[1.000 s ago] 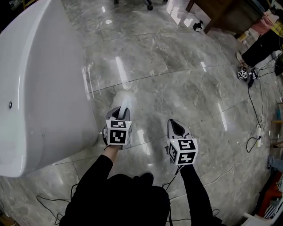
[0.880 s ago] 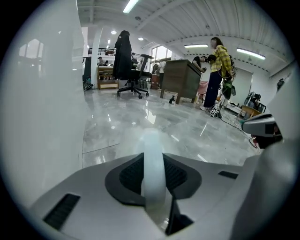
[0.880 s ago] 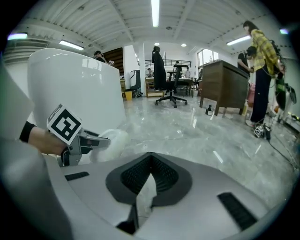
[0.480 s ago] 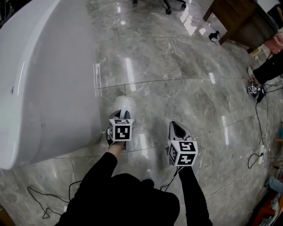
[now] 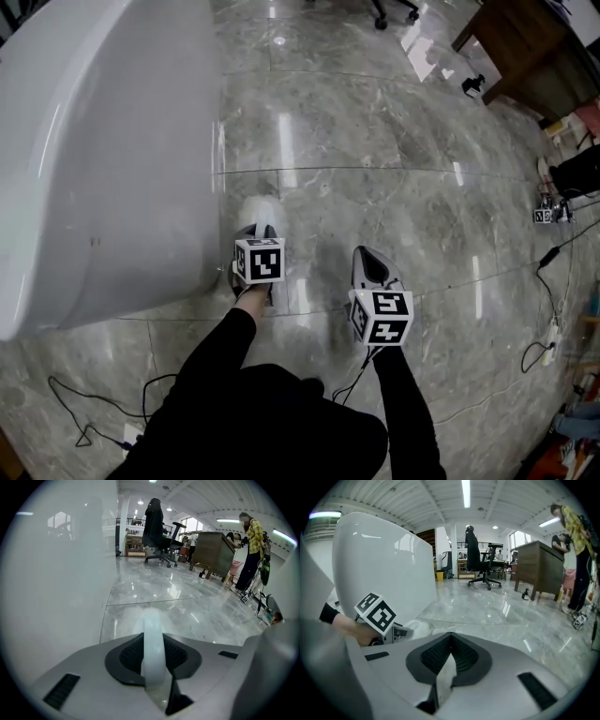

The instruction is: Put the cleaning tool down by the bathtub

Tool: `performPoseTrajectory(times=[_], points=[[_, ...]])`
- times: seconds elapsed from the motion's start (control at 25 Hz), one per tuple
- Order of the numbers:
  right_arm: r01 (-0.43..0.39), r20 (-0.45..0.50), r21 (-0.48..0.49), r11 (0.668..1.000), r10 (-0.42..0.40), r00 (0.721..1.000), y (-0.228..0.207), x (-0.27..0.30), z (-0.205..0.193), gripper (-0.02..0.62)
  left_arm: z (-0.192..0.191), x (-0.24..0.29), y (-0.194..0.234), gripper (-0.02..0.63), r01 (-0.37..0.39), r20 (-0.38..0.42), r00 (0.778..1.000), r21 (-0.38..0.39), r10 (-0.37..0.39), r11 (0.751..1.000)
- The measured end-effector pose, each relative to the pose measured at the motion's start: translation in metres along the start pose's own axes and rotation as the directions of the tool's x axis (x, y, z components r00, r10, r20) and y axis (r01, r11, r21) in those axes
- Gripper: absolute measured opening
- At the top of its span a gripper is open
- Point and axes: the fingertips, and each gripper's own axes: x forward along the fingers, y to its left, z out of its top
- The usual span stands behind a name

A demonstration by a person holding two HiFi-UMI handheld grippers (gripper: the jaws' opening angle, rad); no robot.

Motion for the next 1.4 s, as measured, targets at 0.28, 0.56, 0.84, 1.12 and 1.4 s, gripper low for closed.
performPoseTrajectory(times=[0.28, 0.56, 0.84, 1.12, 1.4], points=[[-0.058, -0.02, -0.036, 0.998, 0.057, 0.998, 0.028, 0.017, -0.005, 0.0, -0.006, 0.007, 0.003, 0.095, -0.008, -0.018, 1.0, 0.005, 0.008, 1.0], [-0.082, -0.035, -0.027, 0.996, 0.081, 0.996, 0.038, 0.024, -0.013, 0.0, -0.012, 0.012, 0.004, 0.095, -0.013, -0.023, 1.0, 0.021, 0.013, 1.0], [-0.088, -0.045, -0.008, 0.996, 0.088, 0.995, 0.037, 0.024, -0.019, 0.0, -0.011, 0.013, 0.005, 0.096, -0.024, -0.01, 1.0, 0.015, 0.024, 1.0], [-0.08, -0.043, 0.013, 0.997, 0.08, 0.996, 0.033, 0.021, -0.019, 0.0, -0.011, 0.012, 0.001, 0.103, 0.0, -0.004, 1.0, -0.014, 0.0, 1.0], [-0.069, -0.039, 0.014, 0.998, 0.069, 0.997, 0.03, 0.018, -0.014, 0.0, 0.009, -0.013, -0.004, 0.129, 0.014, 0.061, 0.998, -0.007, -0.014, 1.0]])
